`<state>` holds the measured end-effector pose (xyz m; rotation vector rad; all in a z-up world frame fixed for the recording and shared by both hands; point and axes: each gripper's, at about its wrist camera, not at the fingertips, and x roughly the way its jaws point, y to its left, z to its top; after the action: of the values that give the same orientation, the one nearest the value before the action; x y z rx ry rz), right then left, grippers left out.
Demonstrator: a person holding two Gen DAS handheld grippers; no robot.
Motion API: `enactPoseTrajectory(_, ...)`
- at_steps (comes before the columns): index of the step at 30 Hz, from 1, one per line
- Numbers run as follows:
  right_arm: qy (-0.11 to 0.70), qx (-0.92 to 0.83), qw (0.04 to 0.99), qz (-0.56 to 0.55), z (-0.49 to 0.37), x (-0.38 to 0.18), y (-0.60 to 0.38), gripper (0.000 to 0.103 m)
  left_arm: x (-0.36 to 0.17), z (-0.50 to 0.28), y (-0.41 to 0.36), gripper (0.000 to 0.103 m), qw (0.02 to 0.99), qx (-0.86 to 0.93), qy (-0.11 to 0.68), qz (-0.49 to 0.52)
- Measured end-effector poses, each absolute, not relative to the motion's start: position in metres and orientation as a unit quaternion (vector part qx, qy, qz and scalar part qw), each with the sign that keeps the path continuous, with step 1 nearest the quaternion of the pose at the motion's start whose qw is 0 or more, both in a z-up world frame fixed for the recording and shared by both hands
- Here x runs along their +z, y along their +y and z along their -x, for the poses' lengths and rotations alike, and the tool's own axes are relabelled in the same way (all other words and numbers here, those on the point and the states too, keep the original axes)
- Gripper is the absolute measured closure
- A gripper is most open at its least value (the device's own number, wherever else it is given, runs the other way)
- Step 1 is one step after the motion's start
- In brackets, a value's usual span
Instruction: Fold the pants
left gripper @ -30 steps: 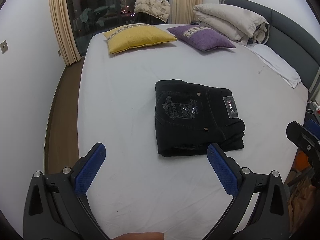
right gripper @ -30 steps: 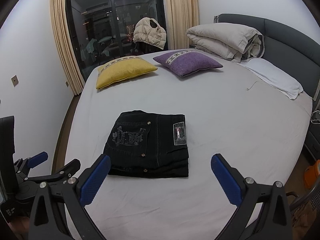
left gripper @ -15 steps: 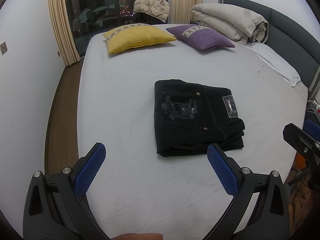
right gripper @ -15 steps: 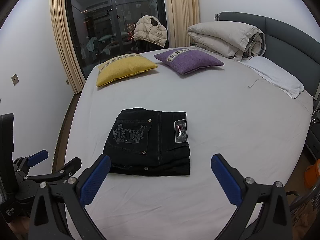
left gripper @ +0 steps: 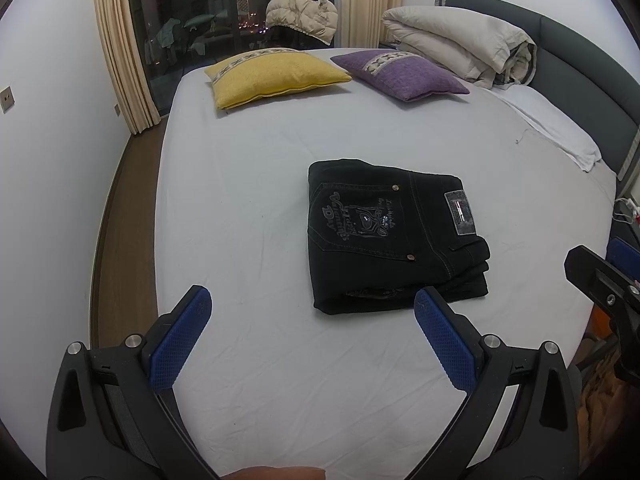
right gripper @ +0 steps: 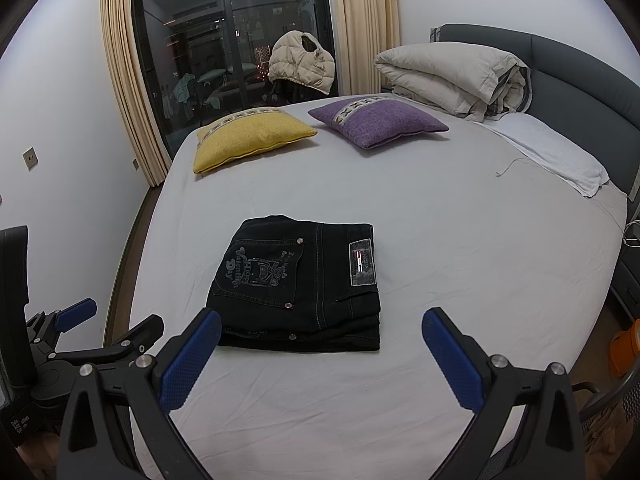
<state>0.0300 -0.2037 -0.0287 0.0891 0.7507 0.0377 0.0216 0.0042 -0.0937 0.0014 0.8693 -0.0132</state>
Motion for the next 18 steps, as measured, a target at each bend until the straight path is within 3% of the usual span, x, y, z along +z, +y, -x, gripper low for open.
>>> enactPoseTrajectory(18,0.367,0.018,0.929,-0.043,-0.0297,-0.0282,-0.2034,0.0,-0.0941,-0.023,0.0052,0.0,0.907,-0.007,0.422,-0.003)
